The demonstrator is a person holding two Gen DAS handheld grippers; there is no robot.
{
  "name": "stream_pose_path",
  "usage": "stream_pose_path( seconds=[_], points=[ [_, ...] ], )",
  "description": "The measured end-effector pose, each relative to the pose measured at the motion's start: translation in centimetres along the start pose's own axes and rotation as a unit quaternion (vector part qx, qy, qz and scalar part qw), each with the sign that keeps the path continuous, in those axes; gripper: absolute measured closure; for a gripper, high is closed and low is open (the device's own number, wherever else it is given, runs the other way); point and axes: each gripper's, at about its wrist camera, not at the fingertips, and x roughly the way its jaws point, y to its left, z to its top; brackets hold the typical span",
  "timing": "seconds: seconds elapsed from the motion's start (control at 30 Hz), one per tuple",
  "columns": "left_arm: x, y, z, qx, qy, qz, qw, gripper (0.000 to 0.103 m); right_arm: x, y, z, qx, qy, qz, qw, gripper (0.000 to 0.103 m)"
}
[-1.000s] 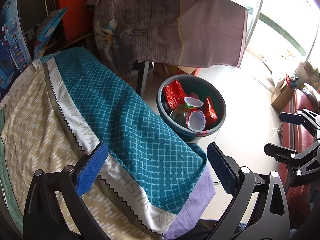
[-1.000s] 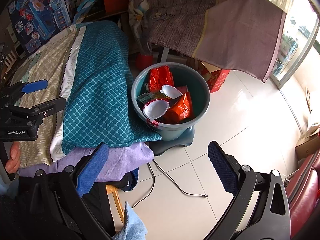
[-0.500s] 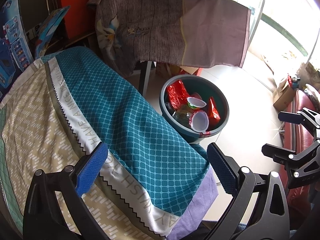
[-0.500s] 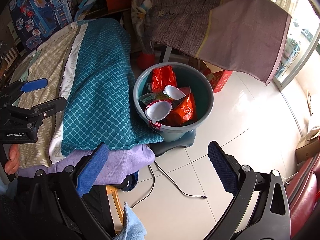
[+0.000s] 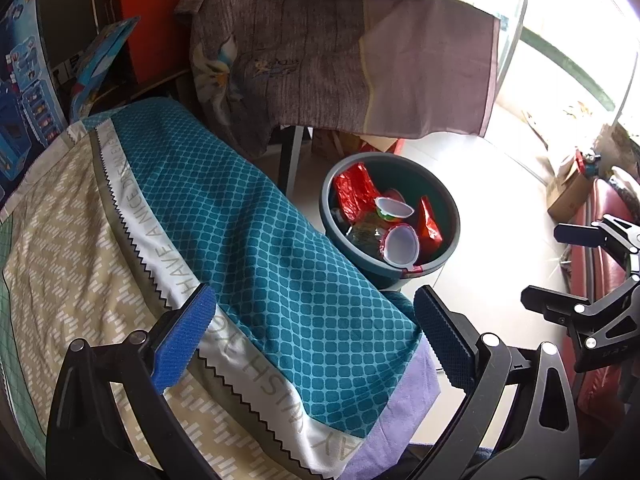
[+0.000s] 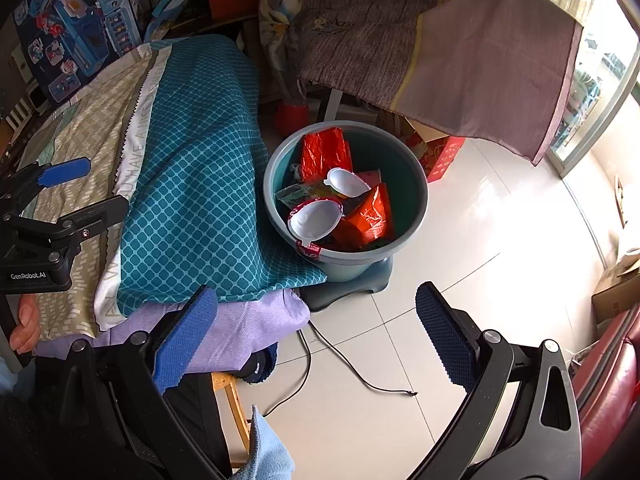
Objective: Collect trash
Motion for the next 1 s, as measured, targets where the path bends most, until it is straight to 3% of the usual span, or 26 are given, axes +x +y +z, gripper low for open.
stream_pose_path(
  seconds=[1.0],
  points=[
    [0.71, 0.11, -0.59, 0.002, 0.009, 0.003, 1.0, 0.004, 0.96, -0.08, -0.26, 0.003, 0.006, -0.001, 1.0, 0.007]
  ],
)
